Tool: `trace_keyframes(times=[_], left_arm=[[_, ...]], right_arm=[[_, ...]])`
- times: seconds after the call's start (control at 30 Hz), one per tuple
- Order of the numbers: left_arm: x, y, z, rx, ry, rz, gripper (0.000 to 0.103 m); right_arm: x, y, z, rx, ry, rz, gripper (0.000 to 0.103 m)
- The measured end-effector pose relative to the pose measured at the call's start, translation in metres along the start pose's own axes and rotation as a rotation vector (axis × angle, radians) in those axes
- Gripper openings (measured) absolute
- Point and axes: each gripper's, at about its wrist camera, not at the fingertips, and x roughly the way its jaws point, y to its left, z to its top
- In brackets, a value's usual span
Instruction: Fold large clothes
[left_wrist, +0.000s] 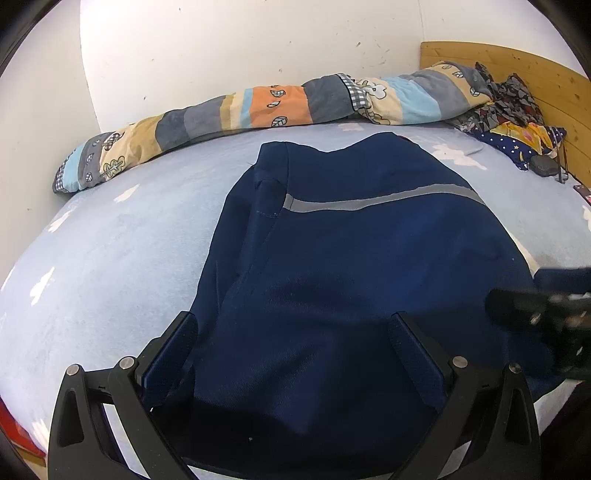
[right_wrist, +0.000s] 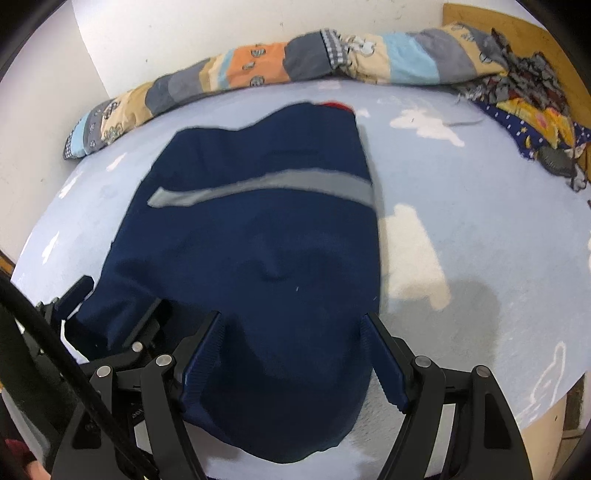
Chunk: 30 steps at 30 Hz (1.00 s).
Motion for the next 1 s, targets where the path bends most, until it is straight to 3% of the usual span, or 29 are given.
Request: trace_keyframes(times=[0.27,0.53,0.67,0.8,1.0], left_arm=[[-0.012,0.018,0.014,-0.069,-0.024,-0.006,0.103],[-0.071,0.047,0.028,-0.161,-0.100,-0.048,0.103],[-0.109,0.051,0.010,-0.190,-0.114,-0.030,0.103],[-0.147,0.040,-0.016,-0.133,-0.102,0.025,0.103],[-0.198,0.027,-0.032,-0.095,-0.132,0.107,0.103]], right_arm=[[-0.026,-0.009,0.008,0.050,-0.108,0.004,0.081],[-0.058,-0.006,0.004,0.024,-0.184,-0.005,0.084],[-0.075,0.009,-0.017,-0.037,-0.214,-0.010,0.087],[-0.095,0.021,-0.052,-0.098,-0.255,-0.031,0.091],[-0.127,0.036,-0.100,-0.170,-0.354,-0.129,0.096]])
